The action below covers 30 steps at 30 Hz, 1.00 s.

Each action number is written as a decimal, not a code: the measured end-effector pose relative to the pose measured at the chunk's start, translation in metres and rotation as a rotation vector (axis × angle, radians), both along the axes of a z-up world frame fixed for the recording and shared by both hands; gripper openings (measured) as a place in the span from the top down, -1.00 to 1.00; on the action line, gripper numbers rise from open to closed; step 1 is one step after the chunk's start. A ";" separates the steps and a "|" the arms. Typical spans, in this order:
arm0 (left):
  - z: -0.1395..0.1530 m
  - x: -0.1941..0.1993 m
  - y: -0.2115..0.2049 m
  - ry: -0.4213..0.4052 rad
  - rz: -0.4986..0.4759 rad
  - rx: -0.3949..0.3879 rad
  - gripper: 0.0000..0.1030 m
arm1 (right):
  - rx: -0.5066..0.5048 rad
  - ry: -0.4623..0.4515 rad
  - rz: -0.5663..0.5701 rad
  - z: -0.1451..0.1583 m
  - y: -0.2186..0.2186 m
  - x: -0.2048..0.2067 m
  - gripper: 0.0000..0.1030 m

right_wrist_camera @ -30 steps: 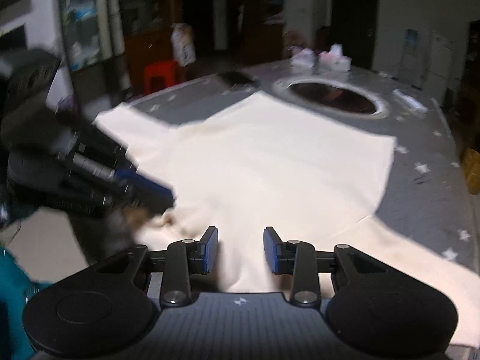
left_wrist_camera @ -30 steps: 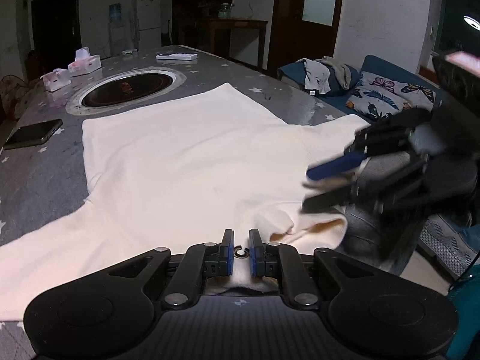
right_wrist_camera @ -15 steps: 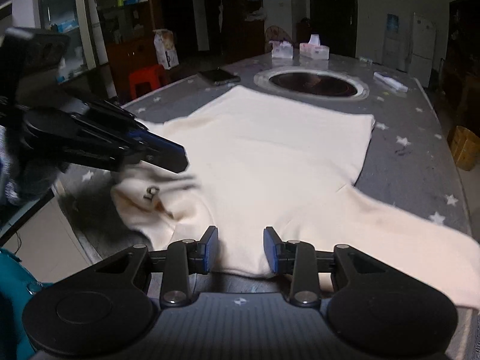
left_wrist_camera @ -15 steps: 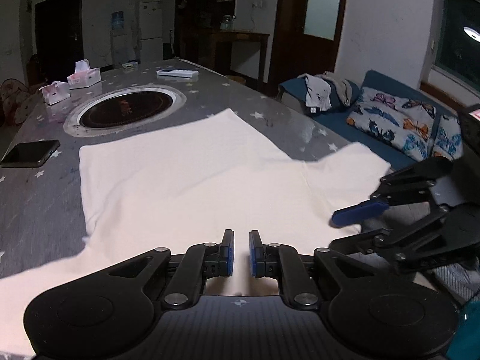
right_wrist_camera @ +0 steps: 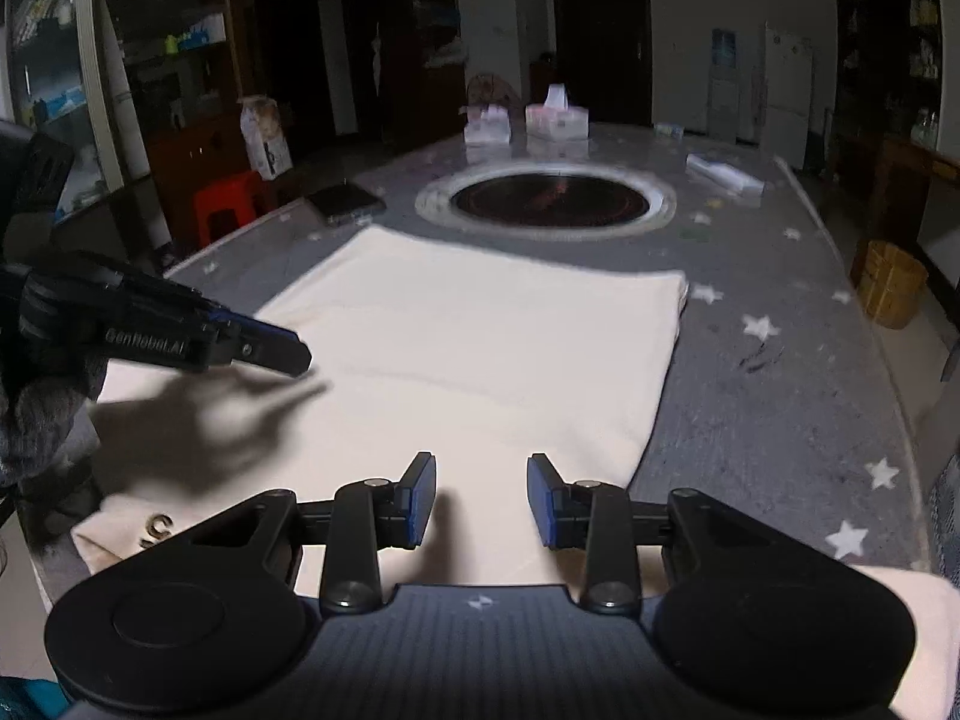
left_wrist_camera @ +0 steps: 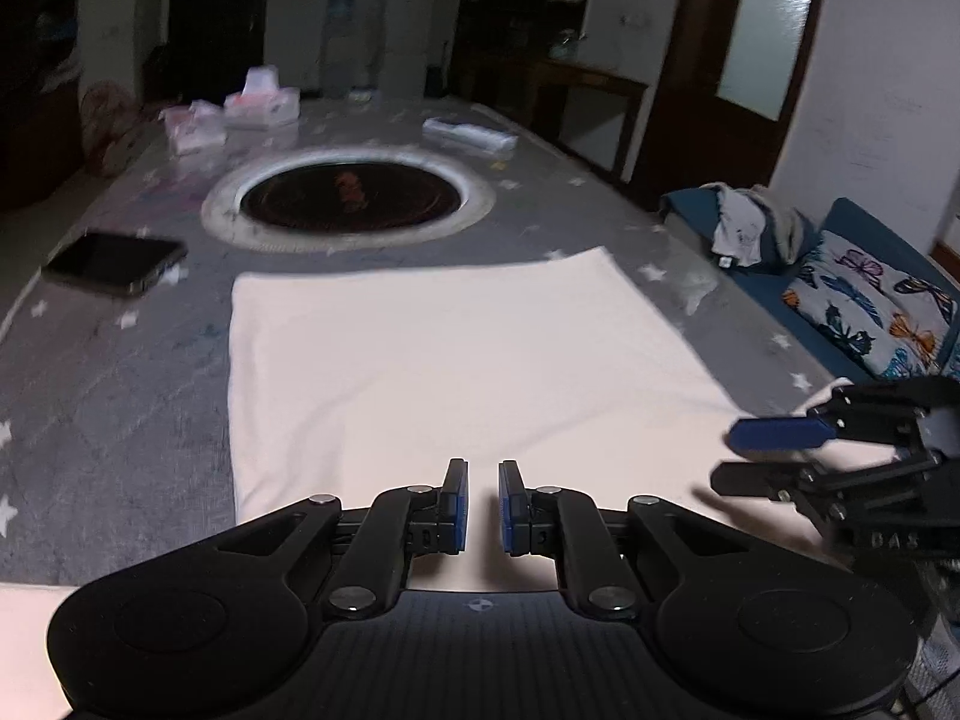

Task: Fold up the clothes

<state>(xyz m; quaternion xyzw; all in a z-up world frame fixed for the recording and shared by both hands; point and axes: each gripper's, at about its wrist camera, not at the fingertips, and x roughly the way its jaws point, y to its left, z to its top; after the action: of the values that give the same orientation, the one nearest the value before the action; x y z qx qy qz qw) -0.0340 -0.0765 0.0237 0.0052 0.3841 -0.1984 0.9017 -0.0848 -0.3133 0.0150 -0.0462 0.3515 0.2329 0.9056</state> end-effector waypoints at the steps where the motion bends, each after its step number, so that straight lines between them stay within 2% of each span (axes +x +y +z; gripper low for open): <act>1: -0.004 0.001 0.001 0.011 0.006 0.007 0.77 | -0.010 0.004 0.002 -0.003 0.000 -0.001 0.36; 7: -0.003 -0.007 -0.003 0.007 -0.008 0.007 0.76 | 0.021 -0.017 -0.036 0.002 -0.013 -0.023 0.35; 11: 0.004 -0.023 -0.022 -0.021 -0.071 0.017 0.62 | 0.045 -0.032 -0.124 0.006 -0.037 -0.039 0.34; 19: 0.010 -0.052 -0.063 -0.027 -0.199 -0.020 0.61 | 0.072 -0.027 -0.349 0.004 -0.101 -0.061 0.34; 30: 0.003 -0.064 -0.097 -0.015 -0.275 0.001 0.53 | 0.063 -0.013 -0.507 -0.004 -0.143 -0.076 0.33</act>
<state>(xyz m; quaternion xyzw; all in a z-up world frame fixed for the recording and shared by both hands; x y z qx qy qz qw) -0.0982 -0.1731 0.0268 0.0599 0.3731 -0.3200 0.8688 -0.1612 -0.4564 0.0113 0.0704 0.3383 0.0087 0.9384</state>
